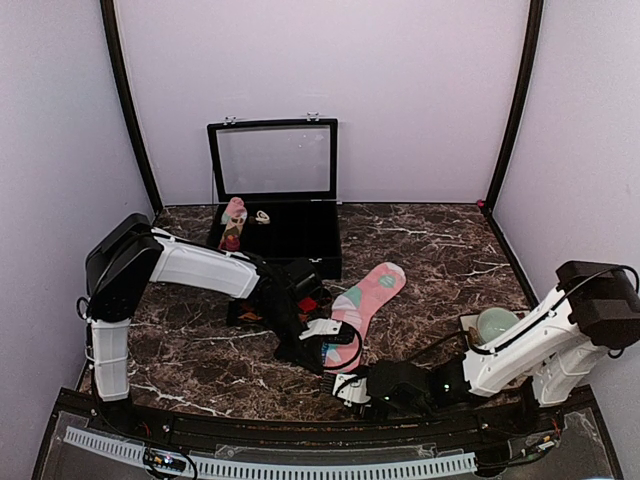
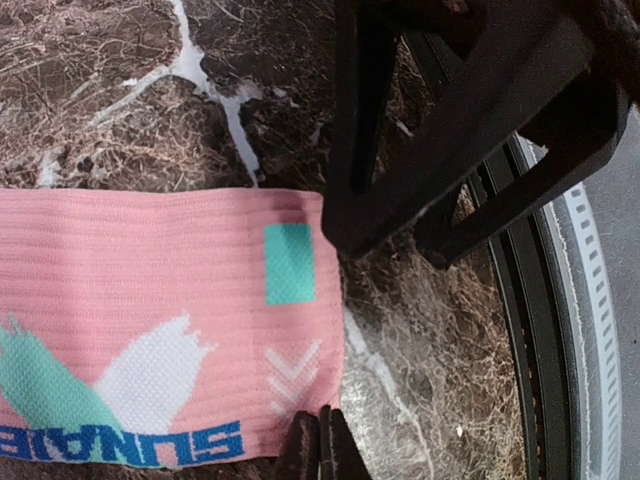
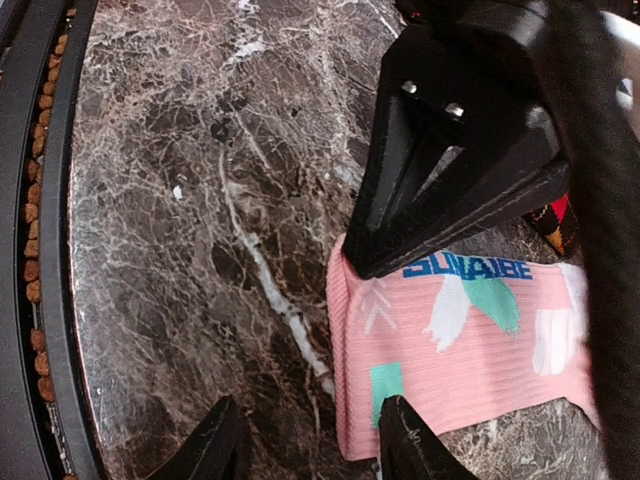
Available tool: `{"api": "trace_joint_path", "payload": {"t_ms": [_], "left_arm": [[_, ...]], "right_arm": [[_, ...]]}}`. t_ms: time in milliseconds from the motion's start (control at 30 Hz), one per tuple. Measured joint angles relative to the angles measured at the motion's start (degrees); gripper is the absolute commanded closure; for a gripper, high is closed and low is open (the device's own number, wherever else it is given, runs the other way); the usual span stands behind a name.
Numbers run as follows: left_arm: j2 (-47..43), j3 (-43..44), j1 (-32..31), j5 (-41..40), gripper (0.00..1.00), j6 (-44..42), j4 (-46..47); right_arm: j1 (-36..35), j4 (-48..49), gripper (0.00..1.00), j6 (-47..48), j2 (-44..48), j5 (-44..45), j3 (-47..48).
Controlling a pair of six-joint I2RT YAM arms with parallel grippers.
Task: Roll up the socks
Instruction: Roll the sock at the center of the board.
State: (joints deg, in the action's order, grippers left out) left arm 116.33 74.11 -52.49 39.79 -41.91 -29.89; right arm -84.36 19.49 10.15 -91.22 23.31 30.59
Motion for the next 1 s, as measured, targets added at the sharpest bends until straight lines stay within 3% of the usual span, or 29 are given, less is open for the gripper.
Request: {"api": "trace_joint_path", "payload": {"t_ms": [533,700,833,1000], "left_arm": [[3.41,4.24,1.84,4.72,0.98,-1.6,-7.17],[3.58,4.5,1.84,4.72,0.96,-2.08,-7.8],[3.58,4.7,1.86,4.7,0.86,-2.08,-7.96],[3.58,5.07,2.23,4.61,0.51,-1.86,-8.07]], "right_arm": [[1.27,5.35,0.66,3.5,-5.01,1.64,0.74],[2.64,6.25,0.74,3.54,-5.01,0.76,0.11],[3.06,6.6,0.87,2.8,-5.18,-0.55,-0.15],[3.1,8.2,1.0,0.92,-6.54,-1.86,-0.24]]}}
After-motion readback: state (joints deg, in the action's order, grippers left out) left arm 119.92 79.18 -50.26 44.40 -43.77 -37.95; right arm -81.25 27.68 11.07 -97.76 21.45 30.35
